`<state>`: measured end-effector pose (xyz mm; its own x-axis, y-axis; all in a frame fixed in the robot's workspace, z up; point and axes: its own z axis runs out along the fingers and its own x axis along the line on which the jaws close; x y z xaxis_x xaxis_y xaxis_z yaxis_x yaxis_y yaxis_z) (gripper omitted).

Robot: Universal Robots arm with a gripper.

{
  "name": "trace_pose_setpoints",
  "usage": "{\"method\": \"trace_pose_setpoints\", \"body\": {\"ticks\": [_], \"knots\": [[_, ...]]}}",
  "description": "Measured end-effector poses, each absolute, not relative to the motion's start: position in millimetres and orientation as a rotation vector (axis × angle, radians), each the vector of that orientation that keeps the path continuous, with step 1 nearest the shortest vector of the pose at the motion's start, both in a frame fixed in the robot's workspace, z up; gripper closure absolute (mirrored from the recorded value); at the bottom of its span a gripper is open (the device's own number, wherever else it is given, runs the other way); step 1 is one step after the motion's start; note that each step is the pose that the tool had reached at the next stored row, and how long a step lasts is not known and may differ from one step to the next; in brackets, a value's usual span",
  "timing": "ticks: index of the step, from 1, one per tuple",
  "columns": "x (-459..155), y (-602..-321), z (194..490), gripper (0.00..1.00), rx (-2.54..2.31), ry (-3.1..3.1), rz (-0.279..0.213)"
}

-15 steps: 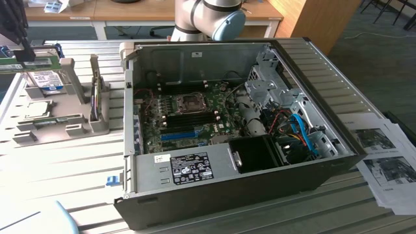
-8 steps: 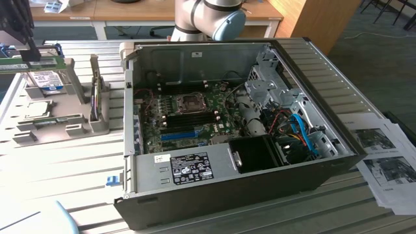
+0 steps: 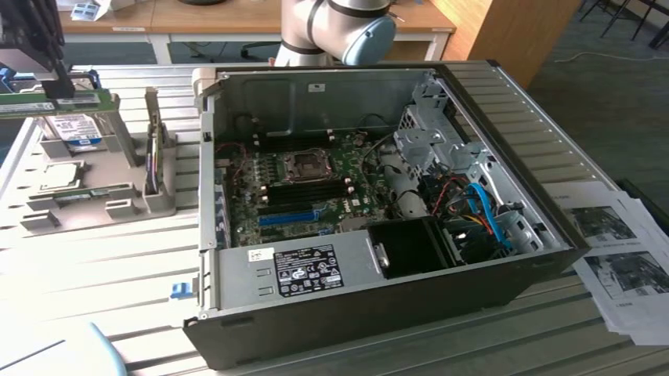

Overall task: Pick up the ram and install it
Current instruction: 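Pick up the ram and move it above insertion slot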

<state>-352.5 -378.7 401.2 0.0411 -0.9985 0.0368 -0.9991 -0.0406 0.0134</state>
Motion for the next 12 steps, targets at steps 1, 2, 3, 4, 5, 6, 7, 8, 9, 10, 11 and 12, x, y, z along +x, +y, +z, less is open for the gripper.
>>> {"method": "trace_pose_setpoints", "body": {"ticks": [1,2,3,4,5,6,7,8,9,10,11,12], "knots": [[-351.3,-378.7,401.2,0.89,2.241,-2.151,0.026],[-350.1,-378.7,401.2,0.89,2.241,-2.151,0.026],[-348.9,-378.7,401.2,0.89,2.241,-2.151,0.026],[-347.6,-378.7,401.2,0.89,2.24,-2.151,0.026],[-346.3,-378.7,401.1,0.89,2.24,-2.151,0.025],[-345.0,-378.7,401.2,0.89,2.24,-2.151,0.025],[-343.7,-378.7,401.2,0.89,2.24,-2.15,0.025],[-342.4,-378.7,401.2,0.89,2.24,-2.15,0.025],[-341.2,-378.7,401.2,0.89,2.24,-2.15,0.024],[-339.9,-378.7,401.2,0.89,2.24,-2.15,0.024],[-338.5,-378.7,401.2,0.89,2.24,-2.15,0.024],[-337.1,-378.7,401.2,0.89,2.24,-2.15,0.023]]}}
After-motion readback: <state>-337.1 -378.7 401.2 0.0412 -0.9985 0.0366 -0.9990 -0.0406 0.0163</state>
